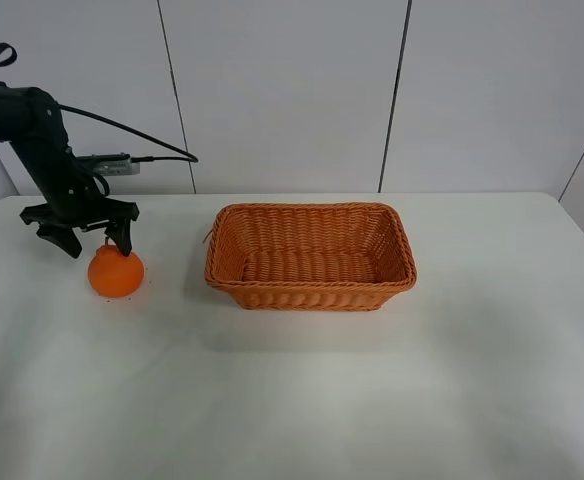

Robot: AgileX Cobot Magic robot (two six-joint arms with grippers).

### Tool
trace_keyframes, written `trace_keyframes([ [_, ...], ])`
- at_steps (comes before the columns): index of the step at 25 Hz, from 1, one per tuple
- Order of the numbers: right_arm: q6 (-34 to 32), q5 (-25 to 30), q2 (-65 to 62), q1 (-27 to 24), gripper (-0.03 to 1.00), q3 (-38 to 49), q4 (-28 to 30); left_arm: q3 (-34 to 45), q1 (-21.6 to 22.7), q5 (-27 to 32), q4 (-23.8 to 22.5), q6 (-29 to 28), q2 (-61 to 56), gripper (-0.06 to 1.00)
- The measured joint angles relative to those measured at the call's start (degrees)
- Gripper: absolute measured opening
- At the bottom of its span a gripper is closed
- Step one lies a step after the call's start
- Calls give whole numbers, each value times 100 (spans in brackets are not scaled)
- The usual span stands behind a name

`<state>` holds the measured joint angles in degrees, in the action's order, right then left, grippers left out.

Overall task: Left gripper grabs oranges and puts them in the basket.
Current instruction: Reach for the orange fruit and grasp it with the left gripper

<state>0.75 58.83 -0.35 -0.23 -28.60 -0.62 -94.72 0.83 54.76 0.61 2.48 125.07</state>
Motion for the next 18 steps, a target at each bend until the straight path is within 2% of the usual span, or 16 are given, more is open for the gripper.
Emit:
trace_keyframes([
  [5, 0, 0, 0, 0, 69, 0, 0, -17, 0, -79, 279, 220, 304, 87],
  [11, 0, 0, 0, 0, 69, 0, 0, -12, 0, -146, 280, 256, 514, 81],
  [13, 0, 0, 0, 0, 69, 0, 0, -12, 0, -146, 280, 250, 520, 68],
  [16, 0, 0, 0, 0, 69, 0, 0, -12, 0, -80, 273, 246, 515, 37],
  [18, 0, 0, 0, 0, 69, 0, 0, -19, 0, -22, 173, 239, 491, 30],
])
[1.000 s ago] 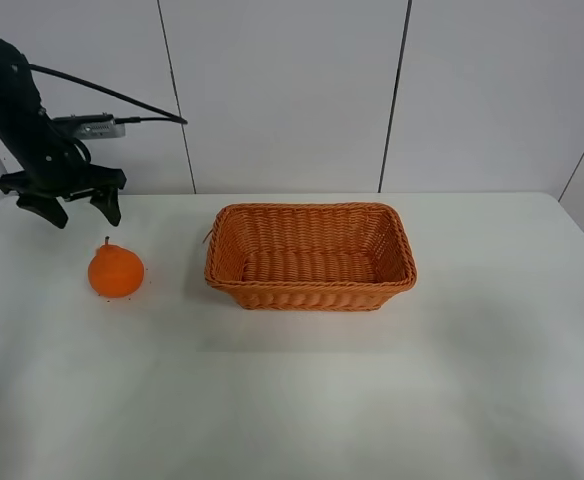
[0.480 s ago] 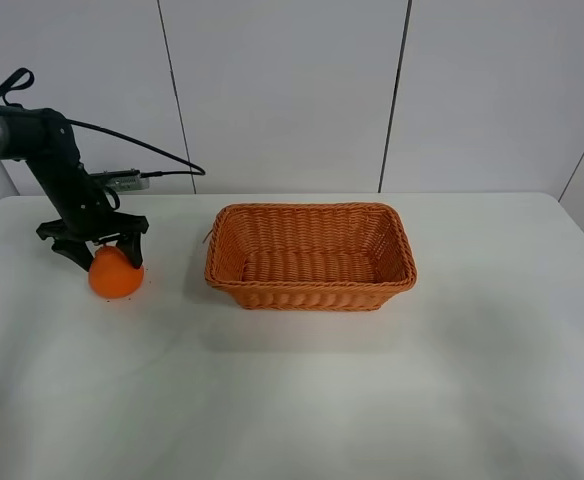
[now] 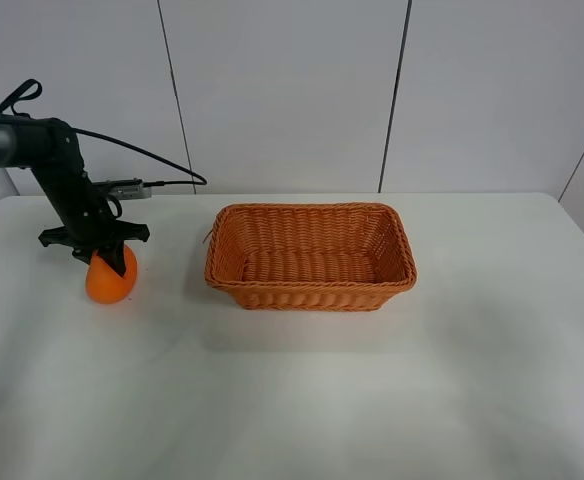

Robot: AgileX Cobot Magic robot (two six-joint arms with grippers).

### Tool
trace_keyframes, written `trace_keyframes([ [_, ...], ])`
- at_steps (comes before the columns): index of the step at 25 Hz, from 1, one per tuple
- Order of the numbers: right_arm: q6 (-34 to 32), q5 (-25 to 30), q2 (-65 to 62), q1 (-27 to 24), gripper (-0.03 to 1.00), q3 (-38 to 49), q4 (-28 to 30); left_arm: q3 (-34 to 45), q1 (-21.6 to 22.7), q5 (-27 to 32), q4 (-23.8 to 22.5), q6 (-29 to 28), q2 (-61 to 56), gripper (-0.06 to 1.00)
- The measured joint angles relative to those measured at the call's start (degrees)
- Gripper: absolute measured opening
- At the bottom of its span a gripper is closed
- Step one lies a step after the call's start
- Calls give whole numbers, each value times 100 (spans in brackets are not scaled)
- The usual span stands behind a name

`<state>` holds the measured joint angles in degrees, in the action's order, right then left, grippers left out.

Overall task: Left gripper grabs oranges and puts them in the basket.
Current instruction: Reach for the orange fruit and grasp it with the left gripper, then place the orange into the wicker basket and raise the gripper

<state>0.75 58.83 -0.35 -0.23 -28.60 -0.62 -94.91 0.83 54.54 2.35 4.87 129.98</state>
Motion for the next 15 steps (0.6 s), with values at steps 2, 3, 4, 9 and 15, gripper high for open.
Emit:
trace_keyframes([
  [2, 0, 0, 0, 0, 69, 0, 0, 0, 0, 48, -57, -23, -52, 29],
  [3, 0, 0, 0, 0, 69, 0, 0, 0, 0, 62, -89, -30, -95, 29],
  [4, 0, 0, 0, 0, 69, 0, 0, 0, 0, 62, -127, -30, -175, 29],
  [9, 0, 0, 0, 0, 69, 0, 0, -146, 0, 397, -235, -239, -703, 25],
  [15, 0, 0, 0, 0, 69, 0, 0, -898, 0, 1017, -235, -317, -1266, 25],
])
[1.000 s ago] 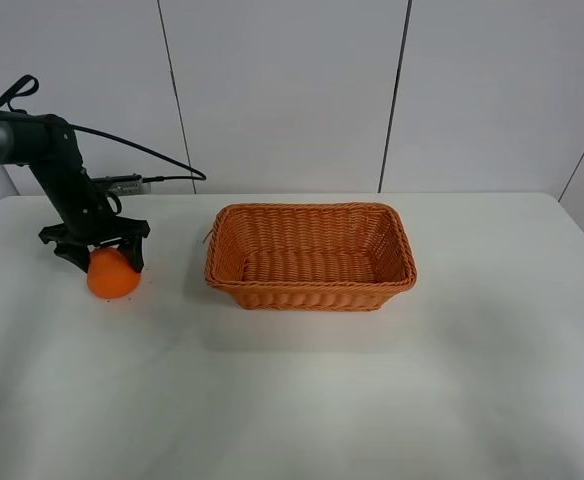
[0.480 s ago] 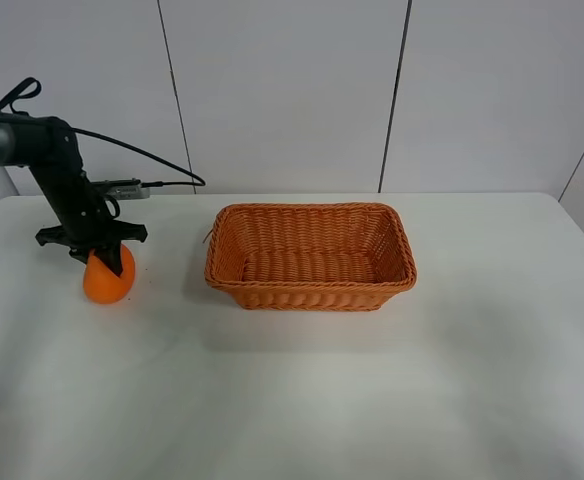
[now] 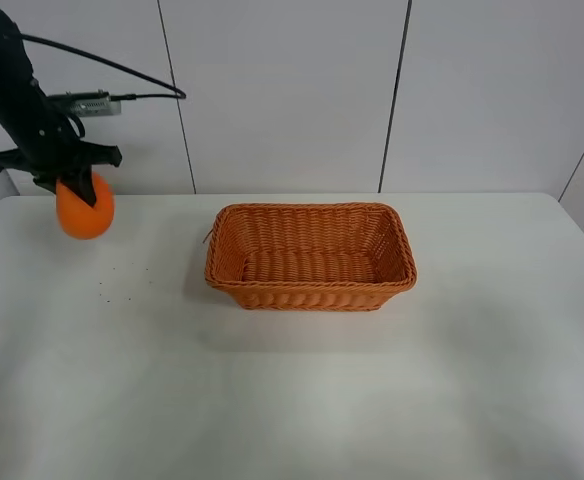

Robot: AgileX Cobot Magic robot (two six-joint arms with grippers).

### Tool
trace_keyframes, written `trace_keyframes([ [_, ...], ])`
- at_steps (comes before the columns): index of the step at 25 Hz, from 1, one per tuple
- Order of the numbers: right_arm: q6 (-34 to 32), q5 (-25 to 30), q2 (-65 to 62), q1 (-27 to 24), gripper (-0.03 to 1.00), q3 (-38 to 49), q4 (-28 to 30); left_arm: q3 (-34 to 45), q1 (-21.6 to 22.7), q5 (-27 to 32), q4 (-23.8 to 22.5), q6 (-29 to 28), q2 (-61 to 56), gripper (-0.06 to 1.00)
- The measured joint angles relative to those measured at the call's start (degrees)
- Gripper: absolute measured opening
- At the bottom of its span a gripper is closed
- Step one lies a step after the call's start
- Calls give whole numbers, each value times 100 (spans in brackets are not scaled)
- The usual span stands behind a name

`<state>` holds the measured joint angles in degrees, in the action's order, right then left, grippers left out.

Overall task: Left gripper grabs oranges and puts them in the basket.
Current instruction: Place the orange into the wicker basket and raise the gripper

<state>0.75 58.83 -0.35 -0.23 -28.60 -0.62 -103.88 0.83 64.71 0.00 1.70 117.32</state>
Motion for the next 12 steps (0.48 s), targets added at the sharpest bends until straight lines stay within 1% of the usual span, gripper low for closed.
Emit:
trace_keyframes([
  [3, 0, 0, 0, 0, 69, 0, 0, -356, -41, 324, 0, 0, -5, 25],
  [6, 0, 0, 0, 0, 69, 0, 0, -750, -214, 339, 0, -2, -5, 25],
  [8, 0, 0, 0, 0, 69, 0, 0, -1008, -421, 344, 0, -22, -5, 25],
  [12, 0, 0, 0, 0, 69, 0, 0, -1395, -1041, 344, 0, -132, 6, 25],
])
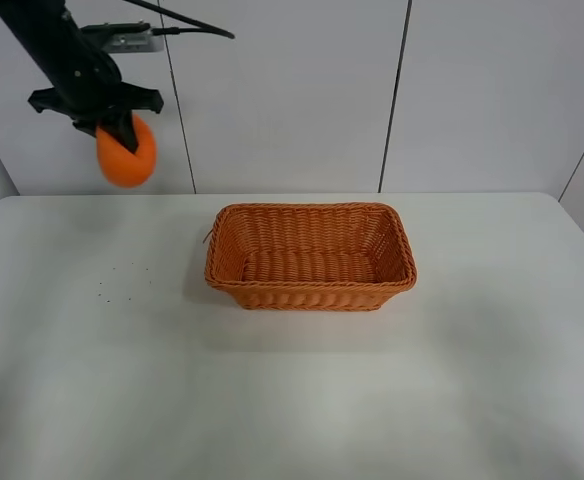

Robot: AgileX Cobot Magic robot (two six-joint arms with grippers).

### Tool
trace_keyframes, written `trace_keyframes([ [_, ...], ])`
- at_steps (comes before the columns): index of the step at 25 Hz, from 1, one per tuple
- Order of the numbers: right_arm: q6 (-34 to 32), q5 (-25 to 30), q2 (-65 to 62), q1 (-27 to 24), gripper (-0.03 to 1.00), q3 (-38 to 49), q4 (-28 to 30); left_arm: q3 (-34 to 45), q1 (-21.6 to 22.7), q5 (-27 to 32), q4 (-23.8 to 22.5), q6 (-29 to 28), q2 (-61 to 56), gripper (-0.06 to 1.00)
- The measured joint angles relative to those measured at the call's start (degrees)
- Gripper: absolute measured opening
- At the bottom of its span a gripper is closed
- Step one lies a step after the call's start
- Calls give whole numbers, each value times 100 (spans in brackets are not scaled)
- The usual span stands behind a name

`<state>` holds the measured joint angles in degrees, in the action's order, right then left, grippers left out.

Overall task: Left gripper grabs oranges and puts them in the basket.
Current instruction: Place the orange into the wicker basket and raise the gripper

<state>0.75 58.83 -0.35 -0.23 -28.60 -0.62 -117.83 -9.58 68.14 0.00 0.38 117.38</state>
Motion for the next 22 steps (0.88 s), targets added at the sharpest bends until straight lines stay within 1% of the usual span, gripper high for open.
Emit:
trace_keyframes([
  [6, 0, 0, 0, 0, 69, 0, 0, -440, -970, -5, 33, -133, 385, 25],
  [13, 0, 0, 0, 0, 69, 0, 0, -921, -1888, -11, 40, -241, 1142, 25],
  [15, 0, 0, 0, 0, 69, 0, 0, -935, -2078, -41, 40, -241, 1354, 25],
  [18, 0, 0, 0, 0, 69, 0, 0, -935, -2287, -279, 65, -253, 1683, 25],
  [22, 0, 0, 0, 0, 69, 0, 0, -941, -2356, -525, 131, -264, 2101, 25],
])
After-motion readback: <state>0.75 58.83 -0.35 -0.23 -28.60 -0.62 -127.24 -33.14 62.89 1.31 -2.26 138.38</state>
